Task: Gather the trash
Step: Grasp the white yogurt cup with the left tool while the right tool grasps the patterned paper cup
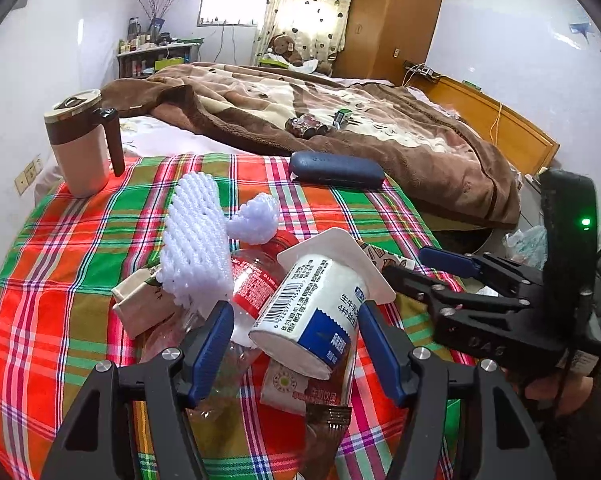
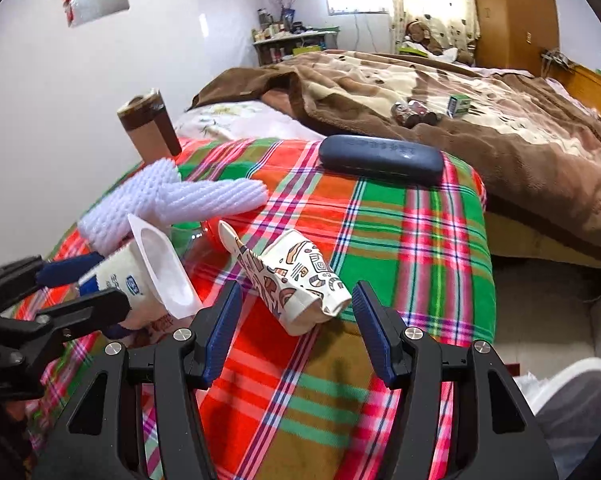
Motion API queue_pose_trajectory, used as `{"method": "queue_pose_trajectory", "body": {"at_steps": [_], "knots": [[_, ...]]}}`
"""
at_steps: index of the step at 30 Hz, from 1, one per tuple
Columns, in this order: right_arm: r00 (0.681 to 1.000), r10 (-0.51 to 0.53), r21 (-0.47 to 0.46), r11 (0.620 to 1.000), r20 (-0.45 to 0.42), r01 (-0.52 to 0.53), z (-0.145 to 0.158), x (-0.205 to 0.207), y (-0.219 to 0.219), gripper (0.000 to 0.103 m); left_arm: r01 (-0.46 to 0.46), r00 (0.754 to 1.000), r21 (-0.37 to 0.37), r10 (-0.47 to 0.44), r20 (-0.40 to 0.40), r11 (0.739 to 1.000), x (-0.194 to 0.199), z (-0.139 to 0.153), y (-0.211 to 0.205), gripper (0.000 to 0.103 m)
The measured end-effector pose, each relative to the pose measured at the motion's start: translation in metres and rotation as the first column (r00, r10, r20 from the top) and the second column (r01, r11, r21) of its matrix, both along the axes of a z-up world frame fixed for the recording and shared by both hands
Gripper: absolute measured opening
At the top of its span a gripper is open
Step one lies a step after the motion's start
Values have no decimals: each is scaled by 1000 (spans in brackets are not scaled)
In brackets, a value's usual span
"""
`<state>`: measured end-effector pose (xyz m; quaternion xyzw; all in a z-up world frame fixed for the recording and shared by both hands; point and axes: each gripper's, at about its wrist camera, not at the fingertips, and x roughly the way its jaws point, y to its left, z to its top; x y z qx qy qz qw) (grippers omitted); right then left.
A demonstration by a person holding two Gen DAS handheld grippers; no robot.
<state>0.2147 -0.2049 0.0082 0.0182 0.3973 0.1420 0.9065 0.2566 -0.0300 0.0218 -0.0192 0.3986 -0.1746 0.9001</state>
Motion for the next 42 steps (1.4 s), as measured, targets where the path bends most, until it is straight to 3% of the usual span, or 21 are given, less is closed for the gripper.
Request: {"method": "queue_pose_trajectory", "body": {"at_steps": [3,5,10,21,25,42], "knots": [[1000,11,14,1000,-16,-11,-4,4,1,57,11,1000,-5,-11,-6,1000,2,-1,-1,65],[1000,9,25,1000,-20,-9,-5,5,0,40,17,1000,-5,-17,-10,1000,3,-1,-2,65],[999,22,32,999,-32,-21,-7,3,0,21,34,999,0,-34,-9,999,5,-2,-7,65],[999,-15,67,998,-46,18,-8,-5,-12,21,51,998,1,-51,-47,999,14,-13,-21,65],[998,-32,84,996,-48,36,-10,-8,-16,21,43,998,6,-43,-52,999,15,-17,-23,56],[997,-78,132,988,-16,79,-3,-30,-31,20,9,1000,10,-9,1,1000,-4,-2,-23,55]]}}
